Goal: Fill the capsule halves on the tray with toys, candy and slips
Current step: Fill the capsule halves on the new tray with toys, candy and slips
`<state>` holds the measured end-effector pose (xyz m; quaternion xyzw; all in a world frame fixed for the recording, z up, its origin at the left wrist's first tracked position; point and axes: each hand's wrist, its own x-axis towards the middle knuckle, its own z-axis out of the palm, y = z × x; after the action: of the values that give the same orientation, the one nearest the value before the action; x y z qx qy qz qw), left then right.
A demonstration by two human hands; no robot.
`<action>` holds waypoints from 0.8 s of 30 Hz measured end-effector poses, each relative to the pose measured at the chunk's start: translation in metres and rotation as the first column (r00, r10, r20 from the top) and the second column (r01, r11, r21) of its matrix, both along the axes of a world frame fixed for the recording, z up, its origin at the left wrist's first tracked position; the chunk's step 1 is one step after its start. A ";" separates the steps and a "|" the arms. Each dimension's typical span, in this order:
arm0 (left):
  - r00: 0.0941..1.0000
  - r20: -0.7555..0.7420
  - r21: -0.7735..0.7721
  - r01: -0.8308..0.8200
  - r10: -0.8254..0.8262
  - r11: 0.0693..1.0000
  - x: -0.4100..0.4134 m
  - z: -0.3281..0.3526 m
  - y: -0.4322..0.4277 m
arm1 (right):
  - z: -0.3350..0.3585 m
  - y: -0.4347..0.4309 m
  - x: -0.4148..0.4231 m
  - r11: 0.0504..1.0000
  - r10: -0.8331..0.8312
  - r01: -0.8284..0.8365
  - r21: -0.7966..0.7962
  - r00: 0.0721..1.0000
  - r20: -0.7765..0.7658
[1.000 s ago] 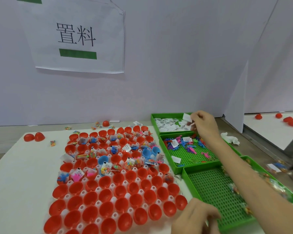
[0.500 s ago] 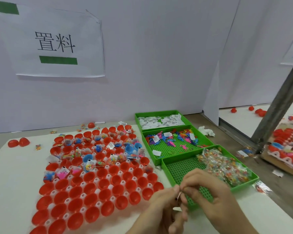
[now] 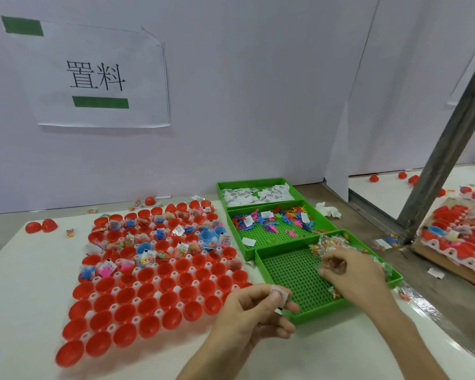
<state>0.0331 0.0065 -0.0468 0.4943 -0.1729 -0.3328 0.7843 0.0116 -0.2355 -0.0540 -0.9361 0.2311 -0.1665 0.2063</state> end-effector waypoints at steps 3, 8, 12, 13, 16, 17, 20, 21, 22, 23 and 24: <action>0.998 0.004 0.004 0.063 -0.063 0.998 -0.004 0.001 0.001 | -0.008 0.001 -0.004 1.000 -0.006 0.006 -0.005 0.993 0.114; 0.999 -0.007 0.002 0.054 -0.054 0.999 -0.006 0.001 -0.003 | -0.002 0.018 -0.016 0.990 0.045 -0.098 0.100 0.898 0.437; 0.990 0.064 0.023 -0.126 0.124 0.992 -0.003 -0.001 -0.006 | 0.019 0.039 -0.028 0.813 0.004 -0.354 0.463 0.798 0.603; 0.982 0.100 0.024 -0.164 0.161 0.986 -0.002 -0.002 -0.006 | 0.023 0.044 -0.031 0.742 0.002 -0.423 0.521 0.778 0.629; 0.969 0.139 0.026 -0.208 0.202 0.978 0.000 -0.003 -0.006 | 0.030 0.060 -0.040 0.569 0.116 -0.562 0.601 0.778 0.618; 0.971 0.131 0.034 -0.205 0.198 0.978 0.000 -0.002 -0.006 | 0.030 0.064 -0.041 0.553 0.170 -0.572 0.605 0.789 0.591; 0.984 0.073 0.038 -0.169 0.166 0.985 0.001 -0.003 -0.006 | 0.025 0.075 -0.037 0.658 0.236 -0.528 0.538 0.822 0.518; 0.986 0.056 0.030 -0.158 0.156 0.987 0.001 -0.004 -0.007 | 0.022 0.076 -0.035 0.688 0.238 -0.516 0.510 0.825 0.513; 0.988 0.055 0.022 -0.147 0.145 0.989 0.001 -0.004 -0.007 | 0.020 0.078 -0.033 0.701 0.235 -0.513 0.495 0.822 0.518; 0.988 0.069 0.016 -0.140 0.139 0.990 0.001 -0.004 -0.007 | 0.018 0.078 -0.032 0.705 0.230 -0.512 0.491 0.820 0.524; 0.985 0.098 0.016 -0.142 0.140 0.990 0.001 -0.005 -0.007 | 0.018 0.078 -0.031 0.710 0.225 -0.506 0.490 0.822 0.524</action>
<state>0.0339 -0.0003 -0.0518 0.5298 -0.1716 -0.2541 0.7908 -0.0195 -0.1571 -0.0362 -0.7851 0.0258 -0.2377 0.5713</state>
